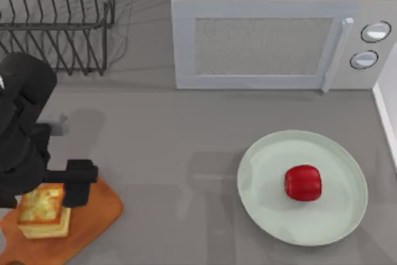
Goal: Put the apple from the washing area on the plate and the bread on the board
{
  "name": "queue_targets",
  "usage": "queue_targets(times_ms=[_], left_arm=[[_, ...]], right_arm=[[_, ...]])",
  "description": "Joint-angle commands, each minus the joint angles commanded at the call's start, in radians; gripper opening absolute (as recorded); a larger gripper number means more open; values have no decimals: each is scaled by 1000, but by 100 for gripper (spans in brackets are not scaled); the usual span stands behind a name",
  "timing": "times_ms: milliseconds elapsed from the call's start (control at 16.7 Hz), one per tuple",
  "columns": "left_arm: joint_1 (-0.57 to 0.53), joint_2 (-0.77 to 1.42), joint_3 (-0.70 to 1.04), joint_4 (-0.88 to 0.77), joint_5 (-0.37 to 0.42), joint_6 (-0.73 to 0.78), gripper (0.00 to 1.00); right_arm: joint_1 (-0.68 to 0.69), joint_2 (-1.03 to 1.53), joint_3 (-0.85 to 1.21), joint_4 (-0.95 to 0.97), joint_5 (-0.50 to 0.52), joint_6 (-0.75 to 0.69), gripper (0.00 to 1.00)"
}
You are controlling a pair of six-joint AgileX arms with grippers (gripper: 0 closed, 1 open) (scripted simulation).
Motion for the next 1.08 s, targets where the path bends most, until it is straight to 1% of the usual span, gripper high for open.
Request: queue_targets(times_ms=[480, 600, 840, 1080], left_arm=[[0, -1, 0, 0, 0, 0, 100], [6, -33, -7, 18, 0, 5, 100], [38, -213, -91, 118, 2, 35, 100], [89, -497, -245, 281, 6, 82, 100]], right_arm=[[0, 0, 0, 0, 0, 0, 100], [0, 0, 0, 0, 0, 0, 100], [0, 0, 0, 0, 0, 0, 100], [0, 0, 0, 0, 0, 0, 100]])
